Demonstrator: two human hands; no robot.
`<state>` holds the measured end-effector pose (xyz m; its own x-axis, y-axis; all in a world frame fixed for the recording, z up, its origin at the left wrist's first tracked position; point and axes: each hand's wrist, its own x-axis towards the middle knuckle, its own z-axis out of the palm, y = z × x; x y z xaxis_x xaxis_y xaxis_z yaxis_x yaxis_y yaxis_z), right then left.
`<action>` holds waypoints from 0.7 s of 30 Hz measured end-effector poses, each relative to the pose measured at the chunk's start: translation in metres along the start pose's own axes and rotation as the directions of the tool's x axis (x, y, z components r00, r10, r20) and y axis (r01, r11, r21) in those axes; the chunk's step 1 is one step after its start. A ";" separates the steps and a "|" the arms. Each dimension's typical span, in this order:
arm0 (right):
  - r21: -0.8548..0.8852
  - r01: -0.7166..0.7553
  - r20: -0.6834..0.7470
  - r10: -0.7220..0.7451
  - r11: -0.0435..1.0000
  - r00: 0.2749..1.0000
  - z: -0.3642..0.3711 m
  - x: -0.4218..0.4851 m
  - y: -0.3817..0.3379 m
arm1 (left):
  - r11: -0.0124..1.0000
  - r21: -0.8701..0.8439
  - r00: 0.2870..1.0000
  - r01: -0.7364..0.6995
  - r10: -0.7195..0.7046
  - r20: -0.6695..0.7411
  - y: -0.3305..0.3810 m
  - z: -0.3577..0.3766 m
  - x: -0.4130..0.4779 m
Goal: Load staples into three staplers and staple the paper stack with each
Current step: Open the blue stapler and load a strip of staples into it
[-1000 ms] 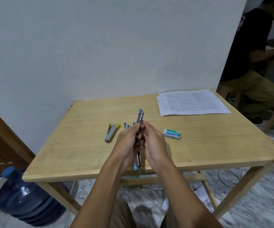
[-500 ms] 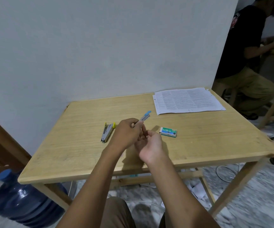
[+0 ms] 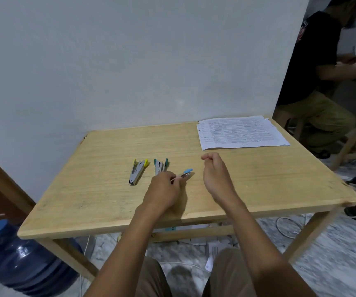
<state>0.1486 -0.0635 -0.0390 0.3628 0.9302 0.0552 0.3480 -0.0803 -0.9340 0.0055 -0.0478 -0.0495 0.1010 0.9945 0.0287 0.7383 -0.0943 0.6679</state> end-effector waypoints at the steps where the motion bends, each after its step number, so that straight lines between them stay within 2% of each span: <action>1: -0.147 0.075 0.027 -0.071 0.986 0.997 -0.004 0.007 0.004 | 1.000 0.020 1.000 0.001 -0.001 0.001 -0.001 0.002 0.000; 3: -0.394 0.212 0.112 -0.183 0.894 0.977 -0.009 0.025 0.012 | 0.998 0.065 1.000 0.003 -0.002 -0.014 -0.002 0.005 0.000; 5: -0.568 0.317 0.252 -0.206 0.759 0.945 -0.011 0.044 0.018 | 0.992 0.124 0.999 0.002 0.003 -0.039 -0.004 0.010 0.002; 8: -0.680 0.385 0.402 -0.122 0.623 0.907 -0.009 0.063 0.023 | 0.984 0.179 0.996 -0.011 0.026 -0.084 -0.007 0.016 0.003; 12: -0.726 0.420 0.497 -0.007 0.544 0.868 -0.005 0.075 0.029 | 0.972 0.231 0.988 -0.033 0.066 -0.138 -0.009 0.018 0.001; 14: -0.732 0.426 0.527 0.045 0.531 0.848 -0.007 0.077 0.031 | 0.966 0.254 0.983 -0.039 0.083 -0.163 -0.009 0.017 -0.001; 16: -0.722 0.402 0.520 0.058 0.564 0.852 -0.012 0.077 0.032 | 0.964 0.263 0.981 -0.042 0.090 -0.173 -0.008 0.017 -0.002; 19: -0.627 0.360 0.442 -0.066 0.691 0.895 -0.027 0.073 0.032 | 0.962 0.271 0.980 -0.042 0.093 -0.178 -0.008 0.018 -0.001; 21: -0.617 0.327 0.347 -0.125 0.716 0.929 -0.042 0.068 0.032 | 0.962 0.270 0.977 -0.032 0.087 -0.193 -0.007 0.019 -0.001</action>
<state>0.2203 -0.0180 -0.0500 -0.0068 0.9989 0.0455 0.9009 0.0259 -0.4332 0.0126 -0.0485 -0.0683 0.0340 0.9727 0.2294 0.8875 -0.1349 0.4406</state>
